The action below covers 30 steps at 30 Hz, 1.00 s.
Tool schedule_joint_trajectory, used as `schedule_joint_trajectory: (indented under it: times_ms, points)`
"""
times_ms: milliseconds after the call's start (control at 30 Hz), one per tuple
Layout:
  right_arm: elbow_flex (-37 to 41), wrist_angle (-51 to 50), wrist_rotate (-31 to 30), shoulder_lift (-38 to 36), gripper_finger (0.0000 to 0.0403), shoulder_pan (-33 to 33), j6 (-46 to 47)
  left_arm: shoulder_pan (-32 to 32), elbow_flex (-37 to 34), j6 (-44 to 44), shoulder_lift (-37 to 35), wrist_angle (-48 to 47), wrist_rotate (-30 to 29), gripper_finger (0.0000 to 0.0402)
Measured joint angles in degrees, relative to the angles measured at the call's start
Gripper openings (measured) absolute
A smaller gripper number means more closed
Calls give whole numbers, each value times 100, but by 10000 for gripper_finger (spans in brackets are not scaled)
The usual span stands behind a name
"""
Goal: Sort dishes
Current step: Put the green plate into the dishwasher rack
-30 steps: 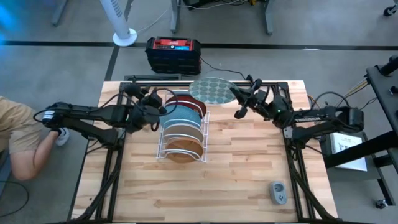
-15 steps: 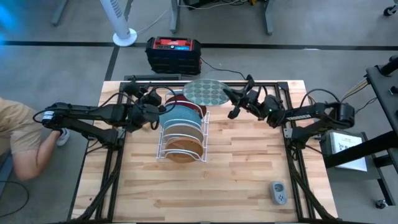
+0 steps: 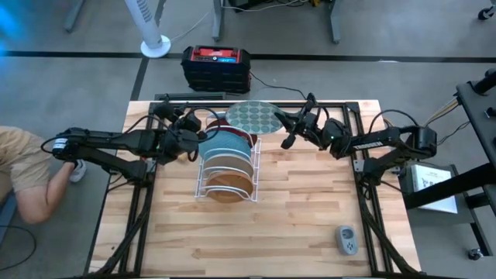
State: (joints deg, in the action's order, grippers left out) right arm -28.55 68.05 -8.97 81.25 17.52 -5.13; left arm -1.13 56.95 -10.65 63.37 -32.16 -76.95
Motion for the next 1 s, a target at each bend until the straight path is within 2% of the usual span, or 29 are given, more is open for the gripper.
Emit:
schedule_joint_trajectory:
  times_ms: [1000]
  points:
    - [-585,-2,179,1243,0,-7,99,22,0,91,26,0,4,113]
